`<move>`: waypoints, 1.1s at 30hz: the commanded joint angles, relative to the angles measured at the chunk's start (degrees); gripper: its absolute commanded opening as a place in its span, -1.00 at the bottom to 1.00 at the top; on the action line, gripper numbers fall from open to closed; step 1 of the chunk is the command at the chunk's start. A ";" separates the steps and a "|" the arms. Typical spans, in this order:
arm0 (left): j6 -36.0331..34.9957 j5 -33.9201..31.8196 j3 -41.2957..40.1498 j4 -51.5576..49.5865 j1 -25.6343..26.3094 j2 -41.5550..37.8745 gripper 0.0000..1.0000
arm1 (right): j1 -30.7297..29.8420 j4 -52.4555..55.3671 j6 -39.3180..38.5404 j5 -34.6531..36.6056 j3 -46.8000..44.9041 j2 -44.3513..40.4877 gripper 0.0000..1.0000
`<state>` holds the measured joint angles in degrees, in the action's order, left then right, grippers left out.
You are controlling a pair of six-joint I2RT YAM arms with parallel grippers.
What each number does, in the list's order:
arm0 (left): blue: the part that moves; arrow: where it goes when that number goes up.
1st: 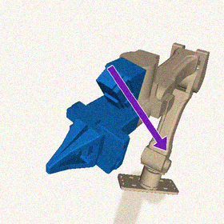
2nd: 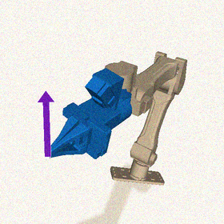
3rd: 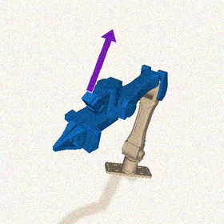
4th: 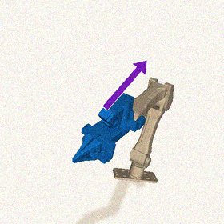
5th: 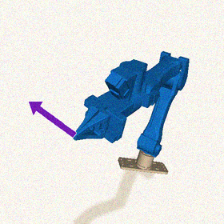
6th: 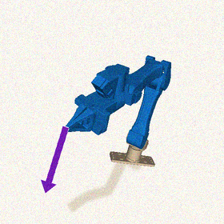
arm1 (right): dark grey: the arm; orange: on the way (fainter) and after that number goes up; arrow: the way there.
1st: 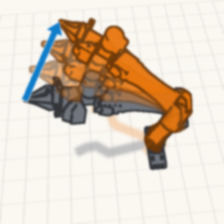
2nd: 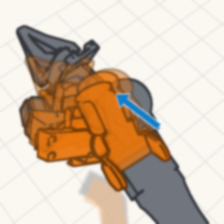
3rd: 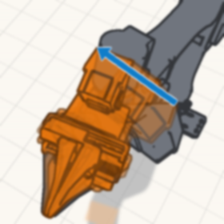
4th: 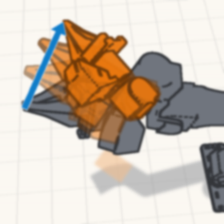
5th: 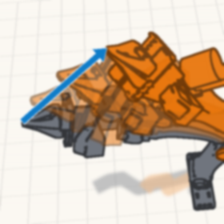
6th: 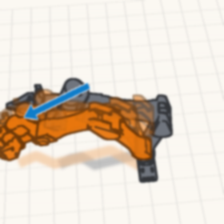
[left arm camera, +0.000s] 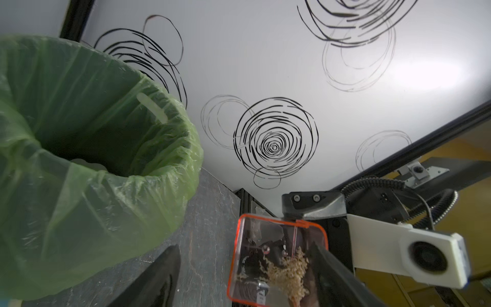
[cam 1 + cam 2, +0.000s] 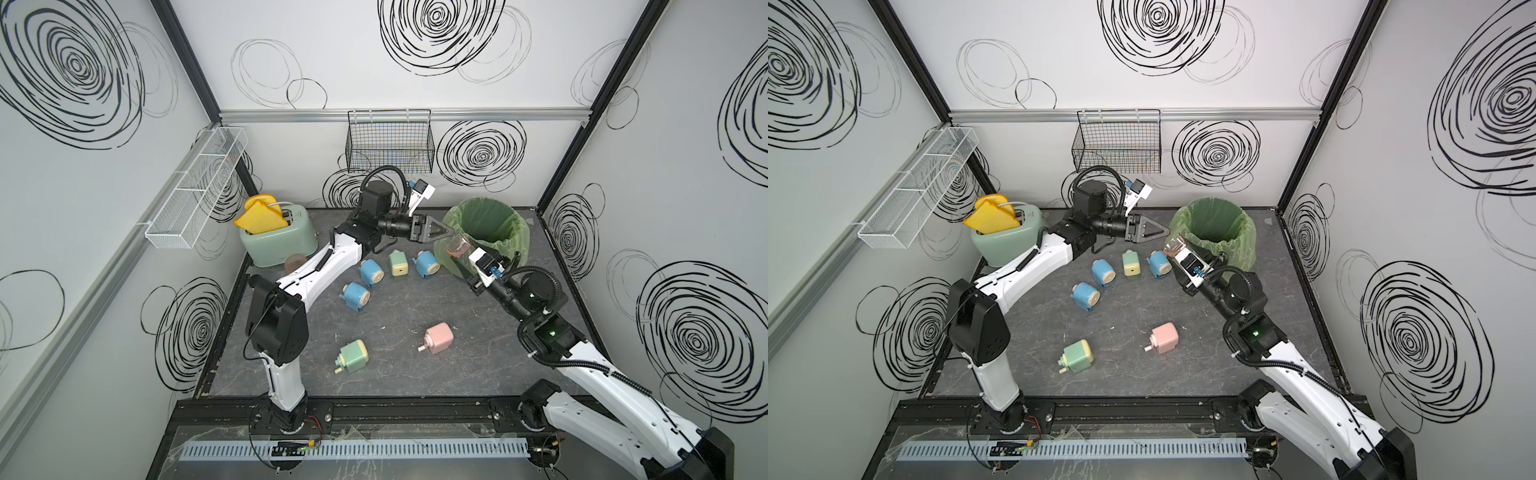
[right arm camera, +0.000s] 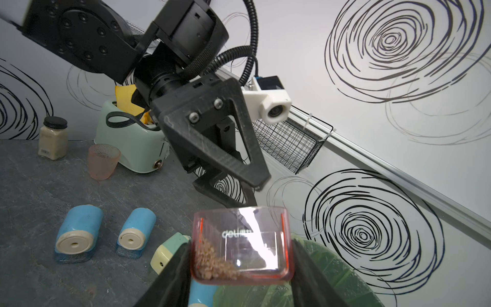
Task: Take out the pencil sharpener tray and clean the shavings
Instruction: Pour the shavings into the trash bin.
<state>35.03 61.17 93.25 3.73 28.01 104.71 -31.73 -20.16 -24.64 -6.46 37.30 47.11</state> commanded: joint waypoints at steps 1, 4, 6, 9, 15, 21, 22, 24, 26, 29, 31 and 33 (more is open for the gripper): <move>3.91 -4.74 -3.29 8.39 -2.87 -3.97 0.68 | 3.18 4.05 2.65 -1.00 3.82 -0.78 -0.19; 3.58 -7.15 -7.80 9.54 -4.24 -7.32 0.70 | 6.26 6.52 4.16 0.07 6.21 0.31 -0.19; 2.90 -7.92 -11.75 10.50 -5.15 -10.06 0.75 | 8.74 7.90 4.93 -0.31 7.54 1.16 -0.18; 0.92 -9.71 -18.26 10.49 -7.14 -15.20 0.95 | 12.88 8.12 6.94 -1.23 8.55 2.43 -0.17; -4.21 -10.88 -26.86 6.11 -10.93 -23.99 0.95 | 20.93 11.72 10.96 -5.31 14.99 10.47 -0.17; -9.33 -12.94 -31.53 1.24 -12.35 -28.32 0.95 | 22.88 21.95 12.99 -4.62 27.21 20.17 -0.19; -9.57 -12.92 -32.10 1.11 -12.61 -28.58 0.95 | 22.87 23.19 13.59 -4.52 28.92 21.30 -0.19; -10.24 -13.21 -32.65 0.68 -12.73 -28.91 0.95 | 22.85 26.82 14.46 -4.11 32.97 23.80 -0.19; -10.33 -13.27 -32.74 0.04 -12.73 -28.94 0.95 | 22.77 31.23 15.03 -3.52 37.22 26.57 -0.19; -12.19 -13.54 -32.78 -0.75 -12.72 -28.95 0.95 | 22.68 35.70 15.66 -2.06 41.14 29.31 -0.18; -12.59 -13.70 -32.60 -1.30 -12.83 -28.94 0.95 | 22.67 37.25 15.89 -1.70 42.21 30.21 -0.18; -12.70 -13.79 -32.61 -1.35 -12.82 -28.86 0.95 | 22.67 39.02 15.94 -1.62 43.59 31.18 -0.17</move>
<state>24.45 47.79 60.51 2.15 15.70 76.49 -8.97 12.75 -9.78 -8.91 78.74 77.32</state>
